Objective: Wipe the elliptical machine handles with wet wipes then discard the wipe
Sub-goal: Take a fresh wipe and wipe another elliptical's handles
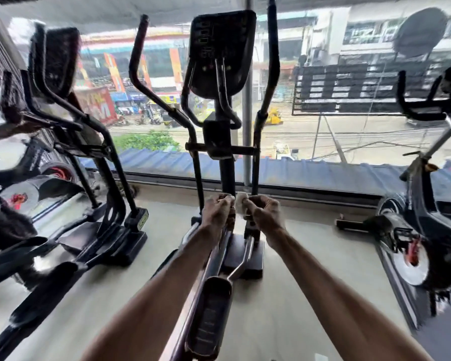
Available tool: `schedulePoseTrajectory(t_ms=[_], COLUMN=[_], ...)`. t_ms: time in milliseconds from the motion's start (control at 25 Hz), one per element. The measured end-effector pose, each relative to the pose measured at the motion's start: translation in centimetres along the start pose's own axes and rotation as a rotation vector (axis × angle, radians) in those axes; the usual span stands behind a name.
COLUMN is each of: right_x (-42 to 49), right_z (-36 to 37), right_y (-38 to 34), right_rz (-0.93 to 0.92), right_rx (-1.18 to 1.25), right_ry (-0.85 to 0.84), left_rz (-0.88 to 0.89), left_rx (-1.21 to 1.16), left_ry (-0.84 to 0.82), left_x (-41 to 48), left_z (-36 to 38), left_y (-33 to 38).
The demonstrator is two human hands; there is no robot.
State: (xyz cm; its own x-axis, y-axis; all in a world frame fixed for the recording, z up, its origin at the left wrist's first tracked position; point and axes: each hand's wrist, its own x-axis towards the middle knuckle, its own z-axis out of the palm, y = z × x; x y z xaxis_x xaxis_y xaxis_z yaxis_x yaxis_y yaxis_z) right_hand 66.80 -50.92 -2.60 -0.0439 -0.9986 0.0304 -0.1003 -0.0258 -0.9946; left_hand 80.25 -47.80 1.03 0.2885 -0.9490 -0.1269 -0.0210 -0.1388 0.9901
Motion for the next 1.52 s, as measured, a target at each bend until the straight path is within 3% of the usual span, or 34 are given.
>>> schedulePoseTrajectory(t_ms=[360, 760, 1280, 1520], right_x=[23.8, 39.5, 55.1, 59.7], right_z=[-0.6, 4.3, 13.4, 14.8], right_y=[-5.2, -10.5, -15.7, -16.3], right_rz=[-0.127, -0.196, -0.419, -0.644], right_rx=[-0.076, -0.074, -0.147, -0.197], right_ry=[-0.024, 0.008, 0.277, 0.243], left_rz=[0.091, 0.170, 0.258, 0.269], left_rx=[-0.004, 0.015, 0.051, -0.014], left_ry=[0.144, 0.344, 0.283, 0.171], left_x=[21.1, 36.1, 52.6, 56.8], left_z=[7.7, 8.4, 5.3, 5.9], left_y=[8.6, 16.2, 21.3, 21.0])
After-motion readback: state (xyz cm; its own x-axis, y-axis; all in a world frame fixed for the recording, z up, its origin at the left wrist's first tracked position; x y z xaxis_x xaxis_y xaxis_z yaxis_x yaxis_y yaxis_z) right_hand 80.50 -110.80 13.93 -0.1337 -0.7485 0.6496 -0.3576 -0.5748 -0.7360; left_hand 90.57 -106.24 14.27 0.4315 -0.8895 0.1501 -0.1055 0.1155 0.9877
